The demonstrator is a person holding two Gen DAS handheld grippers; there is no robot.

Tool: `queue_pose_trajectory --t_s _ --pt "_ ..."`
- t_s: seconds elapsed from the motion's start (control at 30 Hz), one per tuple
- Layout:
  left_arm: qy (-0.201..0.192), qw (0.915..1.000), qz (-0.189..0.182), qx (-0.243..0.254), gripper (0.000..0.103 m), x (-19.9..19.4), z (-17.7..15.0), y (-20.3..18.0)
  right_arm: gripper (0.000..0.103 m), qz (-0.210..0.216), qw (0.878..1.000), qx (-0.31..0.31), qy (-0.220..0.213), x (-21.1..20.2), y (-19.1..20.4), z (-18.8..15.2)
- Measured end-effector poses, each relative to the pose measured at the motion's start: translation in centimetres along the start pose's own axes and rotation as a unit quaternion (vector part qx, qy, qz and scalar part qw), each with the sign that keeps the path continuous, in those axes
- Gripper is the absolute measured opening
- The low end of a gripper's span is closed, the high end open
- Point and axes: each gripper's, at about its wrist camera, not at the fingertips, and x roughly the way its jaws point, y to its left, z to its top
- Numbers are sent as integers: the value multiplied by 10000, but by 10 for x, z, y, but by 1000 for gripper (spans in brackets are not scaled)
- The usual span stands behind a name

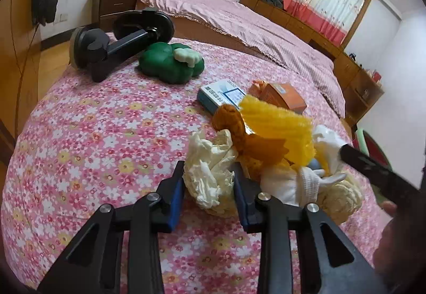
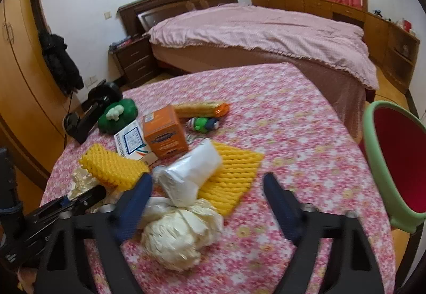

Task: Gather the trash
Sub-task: 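Grasp crumpled white paper with left tool while right tool grasps white plastic bag, then carry both items over the red bucket and open both tools to drop them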

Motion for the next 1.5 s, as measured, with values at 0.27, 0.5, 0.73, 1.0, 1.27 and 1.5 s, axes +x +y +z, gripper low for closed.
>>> queue_pose_trajectory --t_s 0.27,0.5,0.73,1.0,1.27,1.5 --pt "-321 9993 59 -156 34 -25 2 7 31 119 9995 204 233 10 0 -2" --pt "-622 9981 33 -26 34 -54 2 -10 28 321 9991 232 -118 -21 -3 -1" --pt "-781 9968 -128 111 34 -78 1 -33 28 422 9972 283 -554 -64 -12 -5" --pt "-861 9948 -329 422 34 -89 4 -73 28 370 9937 517 -919 -107 -40 -12" --pt "-790 9917 -603 818 34 -84 6 -123 28 149 9894 813 -1195 -140 -81 -19" --pt "-579 9878 -806 1199 34 -66 4 -172 28 -91 9865 983 -1305 -153 -113 -29"
